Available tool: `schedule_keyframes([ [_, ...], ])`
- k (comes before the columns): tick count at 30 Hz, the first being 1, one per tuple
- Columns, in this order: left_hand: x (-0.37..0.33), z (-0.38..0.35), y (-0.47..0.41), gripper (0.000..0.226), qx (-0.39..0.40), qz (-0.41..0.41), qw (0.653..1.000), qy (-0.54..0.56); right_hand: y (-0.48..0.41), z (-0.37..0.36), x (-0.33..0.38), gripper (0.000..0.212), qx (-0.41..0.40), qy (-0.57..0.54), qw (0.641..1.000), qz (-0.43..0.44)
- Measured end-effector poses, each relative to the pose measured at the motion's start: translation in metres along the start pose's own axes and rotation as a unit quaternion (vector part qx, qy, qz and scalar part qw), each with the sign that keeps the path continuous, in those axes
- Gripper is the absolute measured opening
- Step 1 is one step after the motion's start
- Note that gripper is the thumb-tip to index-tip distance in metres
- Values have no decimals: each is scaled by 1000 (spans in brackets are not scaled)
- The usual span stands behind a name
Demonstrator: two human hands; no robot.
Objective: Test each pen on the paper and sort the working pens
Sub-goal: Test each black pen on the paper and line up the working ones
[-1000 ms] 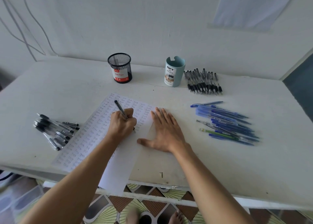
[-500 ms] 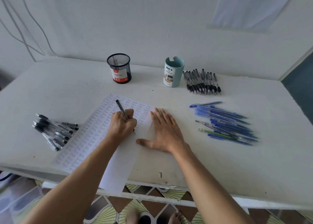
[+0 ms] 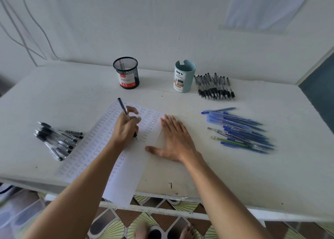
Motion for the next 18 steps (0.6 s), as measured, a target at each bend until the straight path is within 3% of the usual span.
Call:
schedule_keyframes([
  [2, 1, 0, -1, 14, -7, 21, 999, 38, 0, 1, -2, 106, -5, -23, 1000, 0],
  [4, 0, 0, -2, 29, -15, 20, 1000, 0, 0, 3, -3, 95, -14, -46, 999, 3],
  [7, -5, -1, -2, 30, -11, -18, 997, -71, 0, 8, -3, 84, -29, -65, 997, 6],
  [12, -7, -6, 2, 25, 14, -23, 995, -93, -2, 7, -6, 92, -22, -41, 999, 10],
  [18, -4, 0, 5, 43, -18, -11, 992, -122, 0, 5, -7, 92, -6, -26, 999, 20],
])
Point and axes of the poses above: each hand's wrist, its own y-axis away from the middle knuckle, its own z-axis out of the back of the hand, x = y × z, the point moved 10 cm from there along -y, towards the middle knuckle, and after that the axes turned 7 degrees about -x, right-handed, at the moved point
